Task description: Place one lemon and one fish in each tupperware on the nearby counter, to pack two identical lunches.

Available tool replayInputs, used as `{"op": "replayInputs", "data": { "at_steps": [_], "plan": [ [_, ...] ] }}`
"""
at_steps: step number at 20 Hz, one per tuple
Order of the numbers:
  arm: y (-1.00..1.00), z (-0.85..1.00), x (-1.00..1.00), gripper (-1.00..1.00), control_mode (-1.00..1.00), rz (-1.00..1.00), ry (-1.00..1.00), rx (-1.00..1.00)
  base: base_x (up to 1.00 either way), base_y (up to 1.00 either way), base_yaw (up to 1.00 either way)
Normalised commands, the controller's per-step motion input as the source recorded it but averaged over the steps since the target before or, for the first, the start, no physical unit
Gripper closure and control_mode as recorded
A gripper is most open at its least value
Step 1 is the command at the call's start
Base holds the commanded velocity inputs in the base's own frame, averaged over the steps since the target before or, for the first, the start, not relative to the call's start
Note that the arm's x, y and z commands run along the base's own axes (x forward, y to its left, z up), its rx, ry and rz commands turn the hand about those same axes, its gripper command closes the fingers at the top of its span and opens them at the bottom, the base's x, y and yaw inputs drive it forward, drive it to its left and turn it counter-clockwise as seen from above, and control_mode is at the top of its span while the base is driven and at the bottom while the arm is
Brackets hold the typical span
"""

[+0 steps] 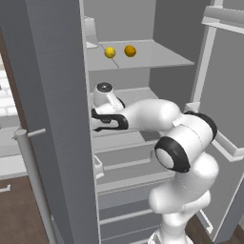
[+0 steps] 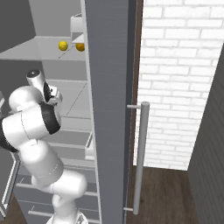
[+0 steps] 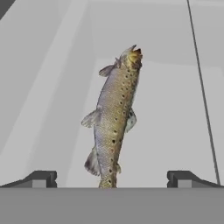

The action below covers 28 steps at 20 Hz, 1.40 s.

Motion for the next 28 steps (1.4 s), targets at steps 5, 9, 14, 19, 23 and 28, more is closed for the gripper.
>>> {"op": "replayInputs", "data": {
  "at_steps": [5,9,14,19,23,28],
  "plan": [
    [0.21,-0.01,0.17,-1.00,-1.00,-0.07,0.01,0.00,0.00,0.00,0.00],
    [0.06,-0.09,0.03,-1.00,-1.00,-0.04,0.00,0.00,0.00,0.00,0.00],
    [-0.02,-0.20,0.13,-1.00,-1.00,-0.05,0.00,0.00,0.00,0.00,0.00],
    [-0.27,-0.04,0.07,-1.00,-1.00,-0.04,0.04,0.00,0.00,0.00,0.00],
    [-0.04,0.00,0.23,-1.00,-1.00,0.00,0.05,0.00,0.00,0.00,0.00],
    [0.00,-0.11,0.27,-1.00,-1.00,-0.02,0.00,0.00,0.00,0.00,0.00]
  ]
}}
